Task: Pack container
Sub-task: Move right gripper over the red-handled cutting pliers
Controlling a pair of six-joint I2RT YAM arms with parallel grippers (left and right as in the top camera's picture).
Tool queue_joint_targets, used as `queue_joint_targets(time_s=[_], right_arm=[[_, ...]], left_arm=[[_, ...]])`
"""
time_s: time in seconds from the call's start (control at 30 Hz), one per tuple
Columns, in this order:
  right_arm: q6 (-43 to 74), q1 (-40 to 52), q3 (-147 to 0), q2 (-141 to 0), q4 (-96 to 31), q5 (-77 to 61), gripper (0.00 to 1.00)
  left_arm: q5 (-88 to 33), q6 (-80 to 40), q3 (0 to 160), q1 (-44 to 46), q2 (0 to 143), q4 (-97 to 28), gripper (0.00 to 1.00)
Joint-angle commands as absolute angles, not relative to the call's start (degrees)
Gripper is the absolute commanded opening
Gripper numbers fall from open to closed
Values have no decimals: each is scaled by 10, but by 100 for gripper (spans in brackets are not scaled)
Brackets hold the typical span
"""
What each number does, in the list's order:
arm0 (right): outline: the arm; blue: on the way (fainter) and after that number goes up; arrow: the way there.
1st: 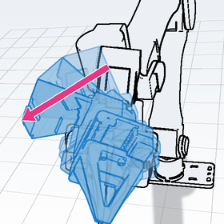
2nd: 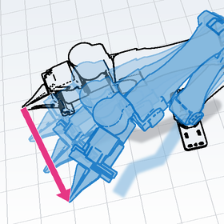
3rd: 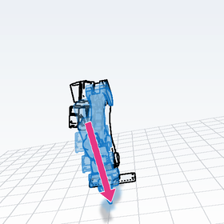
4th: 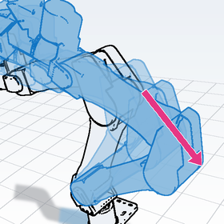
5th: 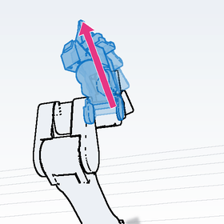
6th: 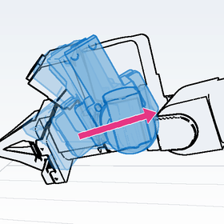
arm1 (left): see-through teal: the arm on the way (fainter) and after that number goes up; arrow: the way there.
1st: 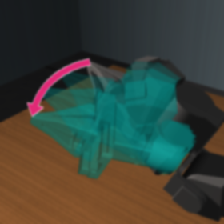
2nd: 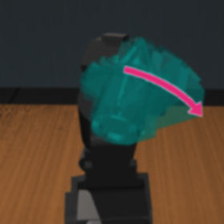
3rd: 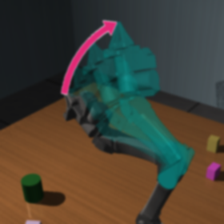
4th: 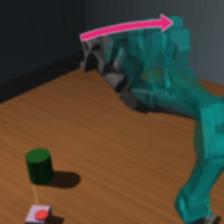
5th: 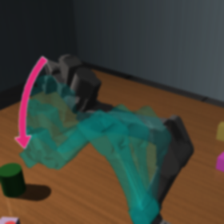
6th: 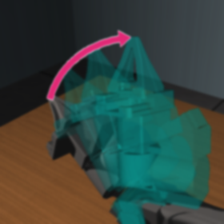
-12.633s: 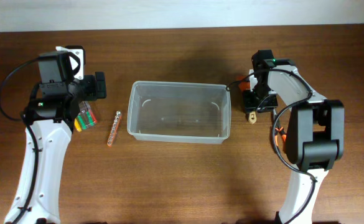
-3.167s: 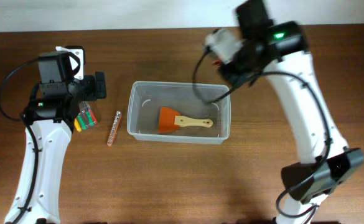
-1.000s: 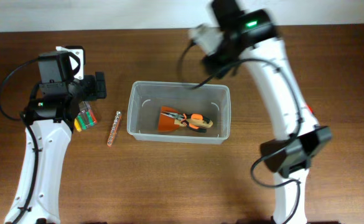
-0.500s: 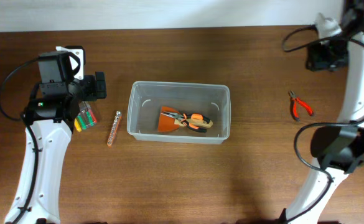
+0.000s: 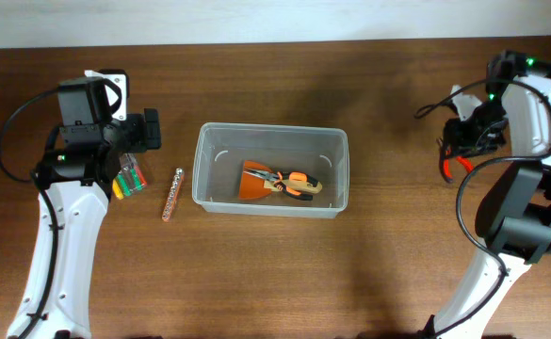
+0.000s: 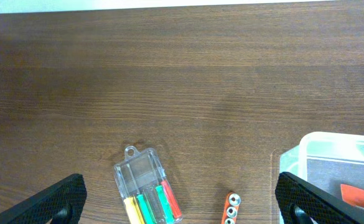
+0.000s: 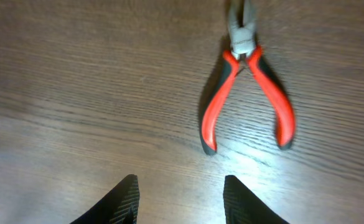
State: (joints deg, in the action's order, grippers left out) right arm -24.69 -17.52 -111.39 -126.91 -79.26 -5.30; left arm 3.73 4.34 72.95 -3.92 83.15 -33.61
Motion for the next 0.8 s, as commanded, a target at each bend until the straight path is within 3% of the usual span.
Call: queue_joint_targets(time_s=[0.0, 0.77], right_arm=[[-264, -173, -1095, -1271, -780, -65, 43], [-276, -173, -1010, -1271, -693, -53, 43]], left_arm=[[43, 53, 743, -42, 829, -335, 99], [43, 53, 743, -42, 829, -335, 99]])
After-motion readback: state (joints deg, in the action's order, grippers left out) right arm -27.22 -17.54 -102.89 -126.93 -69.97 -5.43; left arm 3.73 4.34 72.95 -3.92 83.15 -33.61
